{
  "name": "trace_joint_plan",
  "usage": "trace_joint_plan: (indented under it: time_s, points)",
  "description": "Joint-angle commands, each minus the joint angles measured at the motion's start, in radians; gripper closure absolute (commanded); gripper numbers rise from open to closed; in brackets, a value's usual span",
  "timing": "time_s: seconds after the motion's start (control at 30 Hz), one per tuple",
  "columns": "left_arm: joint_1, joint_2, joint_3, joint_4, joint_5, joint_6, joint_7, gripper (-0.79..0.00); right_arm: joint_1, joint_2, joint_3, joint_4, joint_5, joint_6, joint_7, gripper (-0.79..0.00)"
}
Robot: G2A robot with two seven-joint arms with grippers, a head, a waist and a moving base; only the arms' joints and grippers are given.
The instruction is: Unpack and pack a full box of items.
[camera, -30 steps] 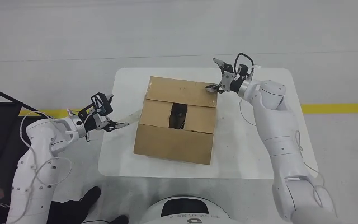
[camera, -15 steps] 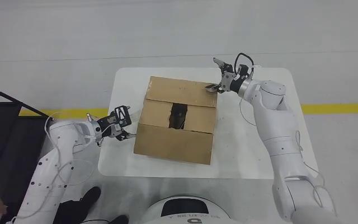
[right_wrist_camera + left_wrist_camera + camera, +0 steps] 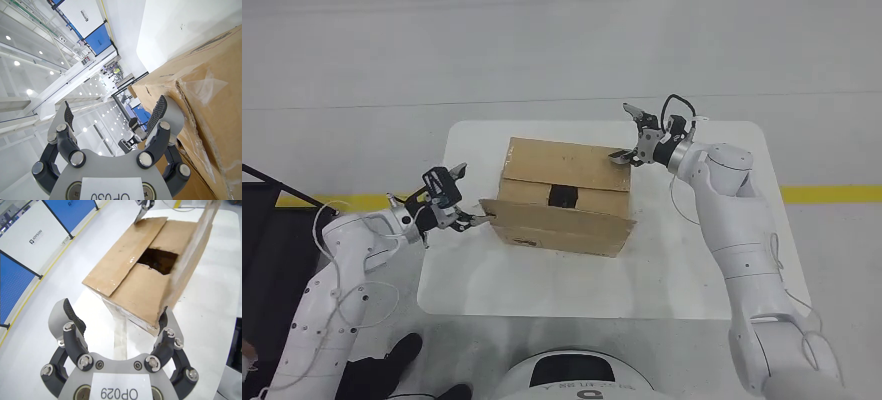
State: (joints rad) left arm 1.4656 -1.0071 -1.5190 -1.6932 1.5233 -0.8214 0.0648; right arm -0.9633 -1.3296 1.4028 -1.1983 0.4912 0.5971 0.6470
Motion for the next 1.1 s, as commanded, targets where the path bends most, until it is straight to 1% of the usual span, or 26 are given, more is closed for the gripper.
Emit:
trace_joint_plan:
  time_s: [0.0, 0.1, 0.2, 0.23, 0.27, 0.33, 0.43, 0.57, 0.63, 0.7, 0.77, 0.87, 0.93, 1.07]
  points:
    - [-0.005, -0.002, -0.009, 0.009, -0.035, 0.042, -0.027, -0.785, 0.000, 0.000, 0.000, 0.000, 0.000, 0.000, 0.000, -0.785]
    - [-0.018, -0.004, -0.007, 0.014, -0.064, 0.079, -0.077, -0.785, 0.000, 0.000, 0.000, 0.000, 0.000, 0.000, 0.000, -0.785]
    - [-0.030, -0.005, 0.003, 0.018, -0.075, 0.084, -0.116, -0.785, 0.000, 0.000, 0.000, 0.000, 0.000, 0.000, 0.000, -0.785]
    - [-0.034, -0.005, 0.007, 0.019, -0.077, 0.085, -0.126, -0.785, -0.002, 0.000, 0.004, -0.002, 0.005, -0.007, -0.003, -0.785]
    - [-0.038, -0.005, 0.012, 0.020, -0.080, 0.084, -0.132, -0.785, -0.017, 0.001, 0.024, -0.017, 0.032, -0.037, -0.004, -0.785]
    - [-0.045, -0.006, 0.020, 0.026, -0.091, 0.086, -0.139, -0.785, -0.065, 0.008, 0.071, -0.069, 0.072, -0.090, 0.001, -0.785]
    - [-0.054, -0.008, 0.037, 0.037, -0.102, 0.092, -0.151, -0.785, -0.163, 0.017, 0.137, -0.190, 0.123, -0.157, 0.023, -0.785]
    - [-0.069, -0.010, 0.061, 0.048, -0.101, 0.098, -0.160, -0.785, -0.286, 0.025, 0.209, -0.307, 0.233, -0.226, 0.111, -0.785]
    - [-0.074, -0.011, 0.070, 0.052, -0.104, 0.100, -0.161, -0.785, -0.327, 0.030, 0.233, -0.336, 0.279, -0.249, 0.193, -0.785]
    - [-0.078, -0.012, 0.072, 0.056, -0.113, 0.111, -0.157, -0.785, -0.355, 0.038, 0.256, -0.339, 0.310, -0.271, 0.326, -0.785]
    - [-0.079, -0.012, 0.069, 0.058, -0.128, 0.128, -0.154, -0.785, -0.369, 0.048, 0.276, -0.325, 0.313, -0.298, 0.475, -0.785]
    - [-0.078, -0.012, 0.055, 0.066, -0.141, 0.147, -0.150, -0.785, -0.376, 0.063, 0.290, -0.302, 0.275, -0.358, 0.662, -0.785]
    - [-0.075, -0.010, 0.038, 0.073, -0.150, 0.167, -0.143, -0.785, -0.371, 0.073, 0.288, -0.295, 0.235, -0.392, 0.762, -0.785]
    - [-0.070, -0.008, -0.007, 0.077, -0.162, 0.218, -0.121, -0.785, -0.347, 0.090, 0.268, -0.282, 0.133, -0.437, 0.874, -0.785]
